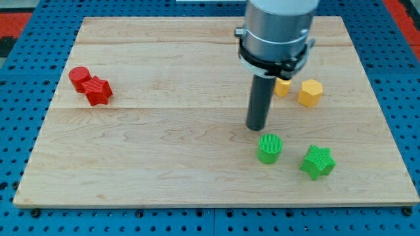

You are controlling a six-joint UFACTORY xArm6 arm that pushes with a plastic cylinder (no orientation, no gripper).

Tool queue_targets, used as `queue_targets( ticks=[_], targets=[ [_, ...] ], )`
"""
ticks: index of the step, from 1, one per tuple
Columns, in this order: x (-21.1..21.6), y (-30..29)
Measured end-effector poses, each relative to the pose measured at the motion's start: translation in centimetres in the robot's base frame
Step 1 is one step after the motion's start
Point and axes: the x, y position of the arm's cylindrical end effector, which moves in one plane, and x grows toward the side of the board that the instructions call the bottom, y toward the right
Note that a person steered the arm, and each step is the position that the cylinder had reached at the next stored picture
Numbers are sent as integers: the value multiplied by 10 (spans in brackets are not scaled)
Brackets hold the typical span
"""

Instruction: Push the green circle left to the green star

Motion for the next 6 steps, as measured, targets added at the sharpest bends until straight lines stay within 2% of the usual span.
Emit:
queue_targets(
  ticks=[1,4,5,6],
  targets=[
    [-8,-27],
    [4,-24],
    [42,23],
    [55,61]
  ],
)
